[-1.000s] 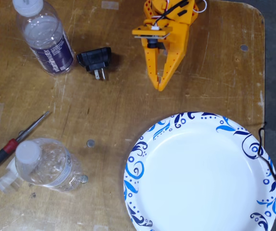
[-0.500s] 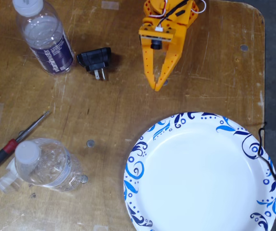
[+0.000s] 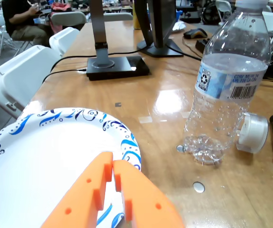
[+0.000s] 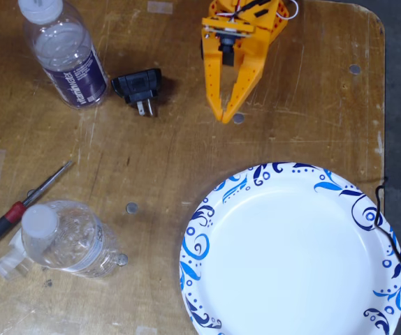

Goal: Move the bottles to the plate

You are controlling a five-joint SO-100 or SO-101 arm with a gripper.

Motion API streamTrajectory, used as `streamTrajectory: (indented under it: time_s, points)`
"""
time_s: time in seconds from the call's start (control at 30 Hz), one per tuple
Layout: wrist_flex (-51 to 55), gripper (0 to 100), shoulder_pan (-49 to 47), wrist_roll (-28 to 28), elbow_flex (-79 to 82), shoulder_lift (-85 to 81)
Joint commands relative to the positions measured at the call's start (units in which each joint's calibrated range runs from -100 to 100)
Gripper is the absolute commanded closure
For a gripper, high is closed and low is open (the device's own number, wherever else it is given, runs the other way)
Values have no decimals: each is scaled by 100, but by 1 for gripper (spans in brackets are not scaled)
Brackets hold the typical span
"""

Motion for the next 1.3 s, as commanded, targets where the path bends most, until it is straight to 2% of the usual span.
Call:
streamTrajectory:
  time_s: [0.0, 0.2, 0.5, 0.67, 0.77, 0.83, 1.27]
  points:
    - [-263, 99, 117, 1, 18, -40]
    - [-315, 99, 721, -10, 18, -40]
    - [-1638, 99, 979, -5, -117, -31]
    - [-1020, 94, 1044, 32, -1108, 264]
    - [-603, 89, 1044, 42, -1946, 997]
    - [-681, 87, 1044, 42, -2424, 1731]
    - [-3118, 85, 1001, 48, -4784, 6377]
